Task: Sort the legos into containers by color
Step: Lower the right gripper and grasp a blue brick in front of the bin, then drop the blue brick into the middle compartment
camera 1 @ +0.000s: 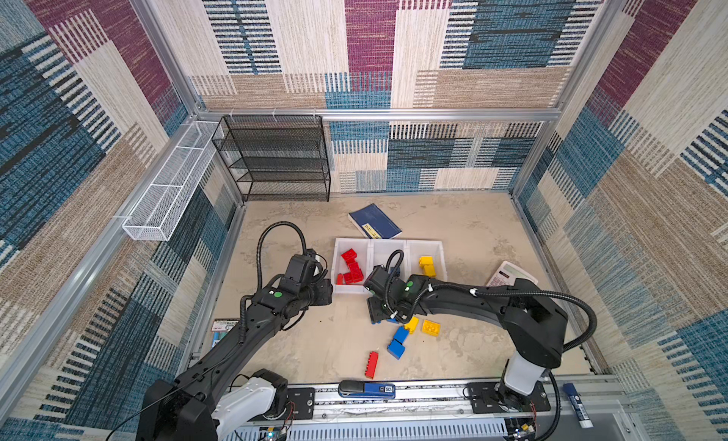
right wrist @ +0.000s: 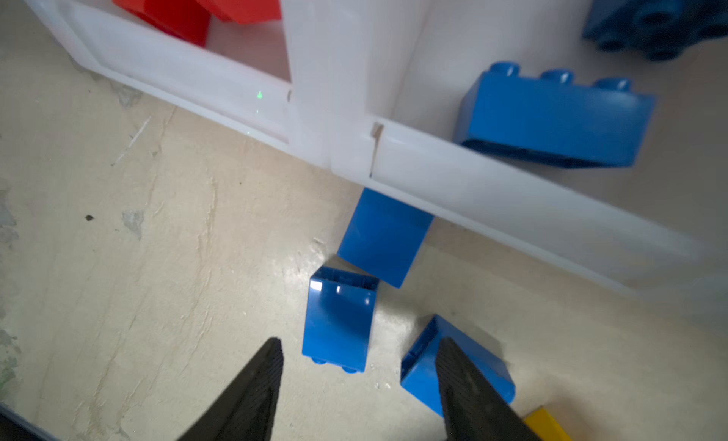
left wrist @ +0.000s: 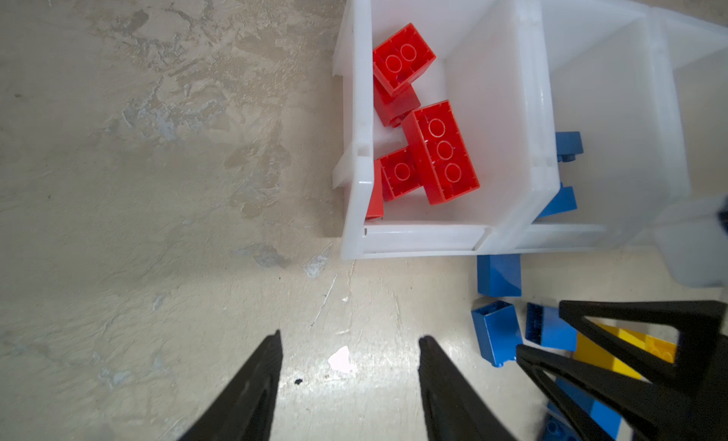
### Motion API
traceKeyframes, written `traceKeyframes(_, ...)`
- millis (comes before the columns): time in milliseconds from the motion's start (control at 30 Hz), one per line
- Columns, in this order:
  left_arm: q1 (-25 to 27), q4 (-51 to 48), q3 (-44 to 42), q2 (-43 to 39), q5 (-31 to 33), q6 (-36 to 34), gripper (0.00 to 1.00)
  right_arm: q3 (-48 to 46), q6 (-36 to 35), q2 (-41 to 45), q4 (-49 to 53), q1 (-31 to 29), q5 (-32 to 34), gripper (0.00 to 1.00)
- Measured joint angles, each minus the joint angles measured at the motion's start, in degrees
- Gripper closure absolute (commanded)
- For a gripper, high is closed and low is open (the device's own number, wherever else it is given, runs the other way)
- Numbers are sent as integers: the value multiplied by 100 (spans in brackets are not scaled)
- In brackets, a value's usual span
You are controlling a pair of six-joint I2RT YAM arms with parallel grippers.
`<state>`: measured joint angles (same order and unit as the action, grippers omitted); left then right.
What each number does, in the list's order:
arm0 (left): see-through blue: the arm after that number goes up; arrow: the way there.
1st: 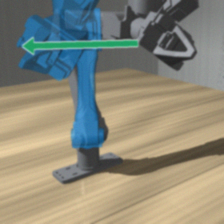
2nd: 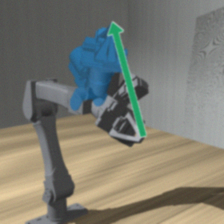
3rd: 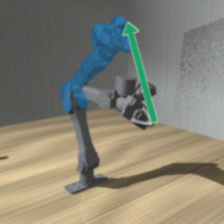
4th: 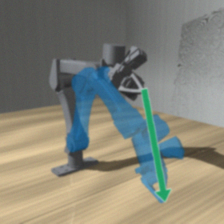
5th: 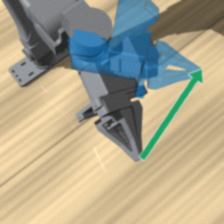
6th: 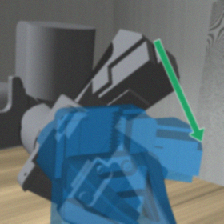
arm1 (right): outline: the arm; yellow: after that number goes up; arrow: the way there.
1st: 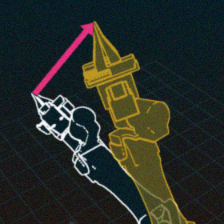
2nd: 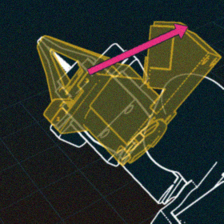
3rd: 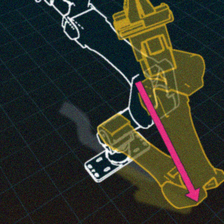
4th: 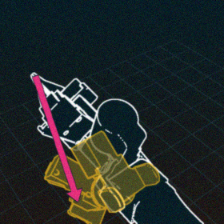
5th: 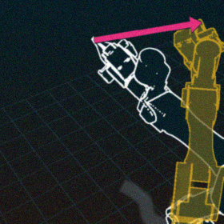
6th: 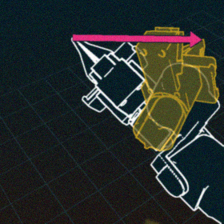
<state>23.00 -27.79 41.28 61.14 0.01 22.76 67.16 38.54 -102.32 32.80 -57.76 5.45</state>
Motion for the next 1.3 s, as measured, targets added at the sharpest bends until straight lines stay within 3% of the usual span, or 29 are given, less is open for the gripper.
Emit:
traceKeyframes(567,0,-4,-122,-31,-24,114,41,315,-31,-623,179,-153,-31,62)
traceKeyframes(967,0,-11,-146,-114,-24,177,41,422,-153,-267,286,-151,181,67)
traceKeyframes(1300,0,-46,-306,-260,-203,326,41,839,-802,-33,332,774,721,67)
